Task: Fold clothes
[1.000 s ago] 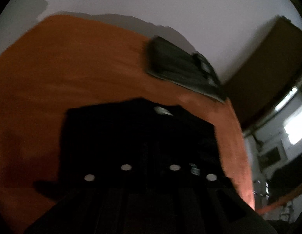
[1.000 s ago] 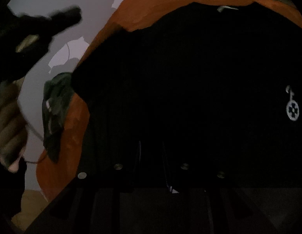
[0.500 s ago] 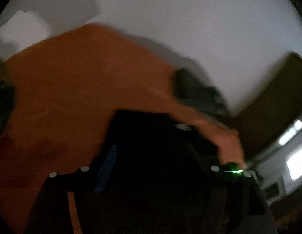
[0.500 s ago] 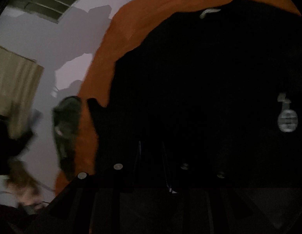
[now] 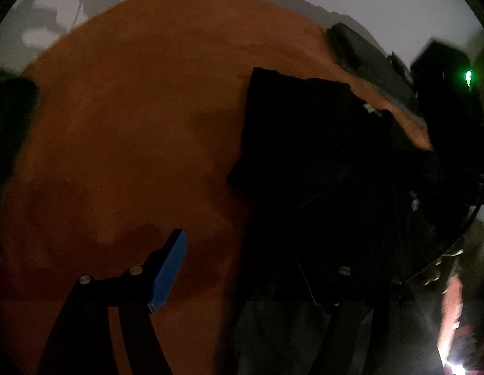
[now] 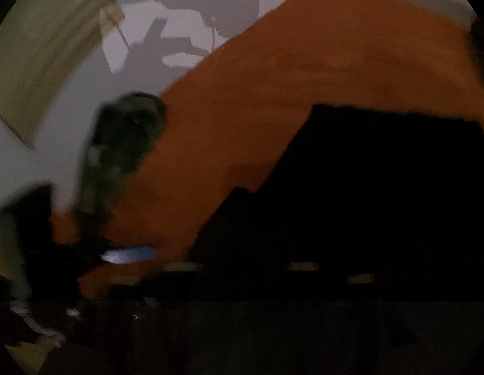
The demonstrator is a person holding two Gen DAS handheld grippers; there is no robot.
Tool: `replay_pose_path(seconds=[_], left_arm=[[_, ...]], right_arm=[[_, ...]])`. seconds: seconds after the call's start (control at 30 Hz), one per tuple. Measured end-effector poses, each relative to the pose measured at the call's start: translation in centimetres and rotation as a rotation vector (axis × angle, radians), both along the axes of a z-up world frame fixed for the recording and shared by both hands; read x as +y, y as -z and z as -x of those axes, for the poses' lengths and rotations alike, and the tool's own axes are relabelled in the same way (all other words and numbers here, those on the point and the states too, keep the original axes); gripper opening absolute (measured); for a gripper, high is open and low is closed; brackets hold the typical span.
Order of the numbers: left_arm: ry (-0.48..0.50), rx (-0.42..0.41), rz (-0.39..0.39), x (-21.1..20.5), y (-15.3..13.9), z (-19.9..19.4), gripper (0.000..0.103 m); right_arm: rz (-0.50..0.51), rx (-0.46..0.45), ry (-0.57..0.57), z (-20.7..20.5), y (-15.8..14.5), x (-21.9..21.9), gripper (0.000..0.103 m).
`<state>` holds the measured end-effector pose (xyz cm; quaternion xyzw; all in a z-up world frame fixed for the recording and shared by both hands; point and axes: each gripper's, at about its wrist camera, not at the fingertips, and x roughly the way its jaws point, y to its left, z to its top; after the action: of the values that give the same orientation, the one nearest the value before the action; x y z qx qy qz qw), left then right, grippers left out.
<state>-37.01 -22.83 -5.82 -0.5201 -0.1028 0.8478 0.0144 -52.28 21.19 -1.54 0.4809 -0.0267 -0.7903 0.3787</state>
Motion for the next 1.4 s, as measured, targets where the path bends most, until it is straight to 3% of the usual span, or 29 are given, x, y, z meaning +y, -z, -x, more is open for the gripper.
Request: replay_pose_path(seconds=[0.13,0.17,0.4,0.47,0.5,0.53,0.6,0.63,0.77,0.8,0.83,0.87,0.97,1.1,1.23,1.4], left_arm=[[0.017,-0.021,0.095,0.3,1.6,0.8,0.072],[0.013,-0.028,0.107,0.1,2.2,1.1,0.072],[-0.035,-0.018,0.114,-0.5,2.9,1.1,0.072],[-0.029,-0.012,0.119,-0.3,2.9,1.0,0.072],[-0.022,-0.009,0.119,-0.2,3.0,0.9,0.072],[-0.015,-0.006,0.12,-0.1,3.0,0.8,0.072],[-0.005,-0.001,0.123,0.0,3.1,0.7,0.072],[-0.006,0.002,0.124,0.0,3.1,0.7,0.072],[-0.012,0.012,0.134,-0.2,2.8,-0.2,0.073],[-0.012,0.016,0.14,-0.1,2.8,-0.3,0.073],[-0.013,0.018,0.141,-0.1,2.8,-0.3,0.073],[-0.015,0.02,0.134,-0.1,2.9,-0.1,0.073],[-0.021,0.025,0.115,-0.1,3.2,0.4,0.073],[-0.03,0.031,0.088,-0.2,3.6,1.0,0.073],[-0.053,0.025,0.059,0.0,3.8,2.0,0.073],[-0.061,0.022,0.033,-0.1,3.8,1.9,0.073]], right_arm=[[0.21,0.006,0.03,-2.8,-1.8,5.1,0.001],[0.213,0.011,0.026,-3.8,-1.7,6.3,0.001],[0.007,-0.05,-0.034,-5.7,0.9,9.0,0.003],[0.038,-0.092,0.003,-5.4,1.2,9.9,0.004],[0.069,-0.109,0.02,-5.1,1.2,9.9,0.013],[0.103,-0.124,0.036,-4.7,1.1,9.8,0.034],[0.118,-0.109,0.023,-3.7,0.5,7.7,0.066],[0.12,-0.098,0.013,-3.1,0.2,6.6,0.067],[0.038,-0.086,-0.003,-0.4,0.4,2.0,0.066],[0.024,-0.098,-0.001,0.2,0.8,1.3,0.055],[0.007,-0.113,0.004,0.7,1.2,1.0,0.014],[-0.006,-0.119,0.015,0.8,1.4,1.2,0.003],[0.09,-0.091,0.075,-1.4,-0.1,4.3,0.005],[0.097,-0.066,0.06,-6.1,-0.6,7.8,0.004],[0.101,-0.131,0.036,-9.8,0.3,10.2,0.004],[0.079,-0.169,0.043,-8.9,0.7,9.8,0.007]])
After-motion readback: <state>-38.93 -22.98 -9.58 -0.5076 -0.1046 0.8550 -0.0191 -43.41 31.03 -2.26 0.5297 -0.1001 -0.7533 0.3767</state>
